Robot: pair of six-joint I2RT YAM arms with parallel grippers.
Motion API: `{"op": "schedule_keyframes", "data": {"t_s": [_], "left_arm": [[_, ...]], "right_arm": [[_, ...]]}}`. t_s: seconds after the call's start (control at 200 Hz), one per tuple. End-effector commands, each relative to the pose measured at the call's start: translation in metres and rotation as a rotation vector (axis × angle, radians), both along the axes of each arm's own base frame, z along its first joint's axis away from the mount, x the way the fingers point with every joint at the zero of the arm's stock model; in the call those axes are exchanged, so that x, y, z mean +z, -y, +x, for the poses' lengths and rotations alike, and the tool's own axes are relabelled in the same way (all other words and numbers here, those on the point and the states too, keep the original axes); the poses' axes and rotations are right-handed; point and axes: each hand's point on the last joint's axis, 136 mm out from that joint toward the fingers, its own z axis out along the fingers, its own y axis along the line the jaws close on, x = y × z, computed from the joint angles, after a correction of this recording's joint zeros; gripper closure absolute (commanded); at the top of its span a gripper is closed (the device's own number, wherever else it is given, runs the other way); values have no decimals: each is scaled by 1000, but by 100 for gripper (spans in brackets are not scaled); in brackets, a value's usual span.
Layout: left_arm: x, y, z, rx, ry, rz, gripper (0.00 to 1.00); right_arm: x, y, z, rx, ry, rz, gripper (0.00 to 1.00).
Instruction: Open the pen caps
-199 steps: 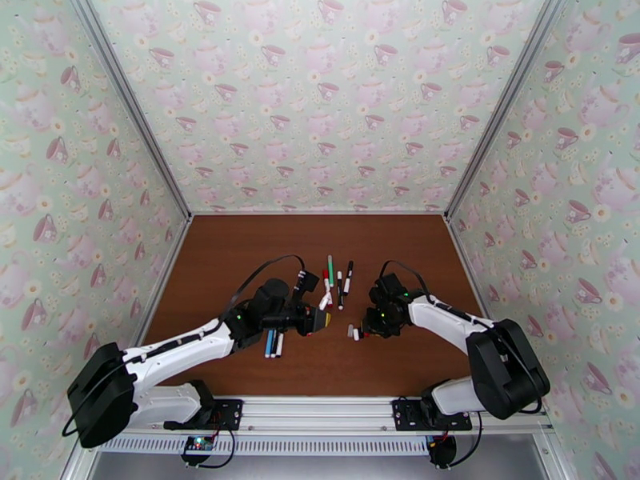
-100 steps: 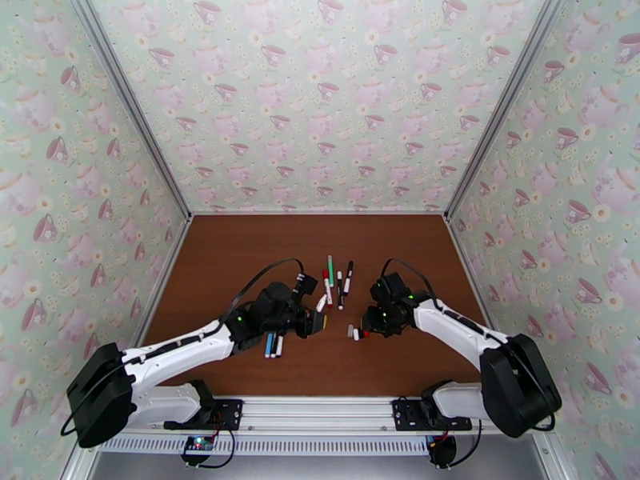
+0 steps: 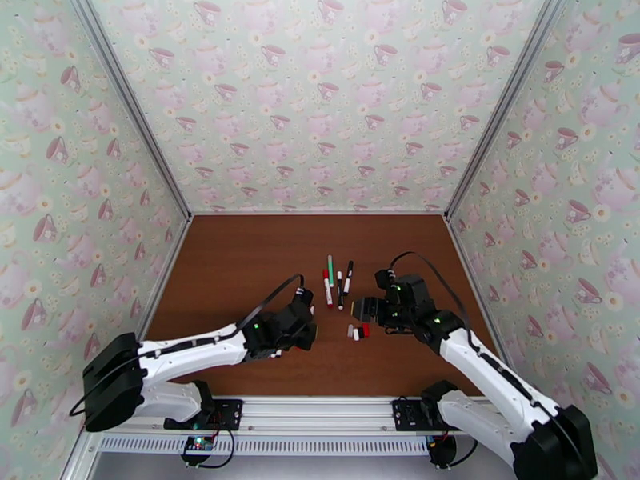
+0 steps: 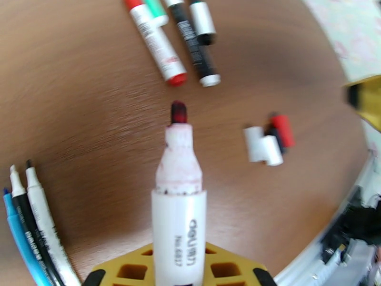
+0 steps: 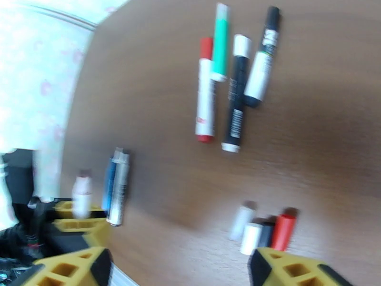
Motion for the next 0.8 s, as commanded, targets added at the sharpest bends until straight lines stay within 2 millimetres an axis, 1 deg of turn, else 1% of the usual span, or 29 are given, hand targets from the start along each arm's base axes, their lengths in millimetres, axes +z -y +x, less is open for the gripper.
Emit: {"op": "schedule_keyframes", "data": {"t_s": [0.0, 0.135, 0.15, 0.225, 0.265, 0.285, 0.401, 0.561, 0.706, 0.796], "left_arm": [[-5, -15, 11, 115, 26, 113, 96], [-17, -26, 14, 181, 30, 267, 98], [-19, -27, 14, 184, 28, 283, 98], [-25, -31, 14, 203, 32, 353, 100], [-33, -37, 11, 209, 21, 399, 100], [-28, -30, 14, 214, 26, 390, 100], [-38, -35, 13, 228, 13, 458, 100], [-50, -40, 10, 240, -6, 502, 99], [-56, -49, 10, 258, 2, 545, 96], [-58, -51, 9, 259, -3, 558, 94]], "right_arm": [[11, -7, -3, 22, 28, 63, 0], [9, -4, -4, 5, 21, 54, 0], [17, -3, -6, 5, 51, 65, 0], [19, -2, -7, 4, 54, 62, 0], [20, -3, -8, 12, 52, 65, 0], [20, -3, -9, 14, 53, 67, 0], [19, -4, -9, 20, 43, 66, 0], [15, -4, -10, 24, 33, 62, 0], [13, -5, -9, 25, 24, 61, 0], [13, -6, -9, 23, 24, 71, 0]]}}
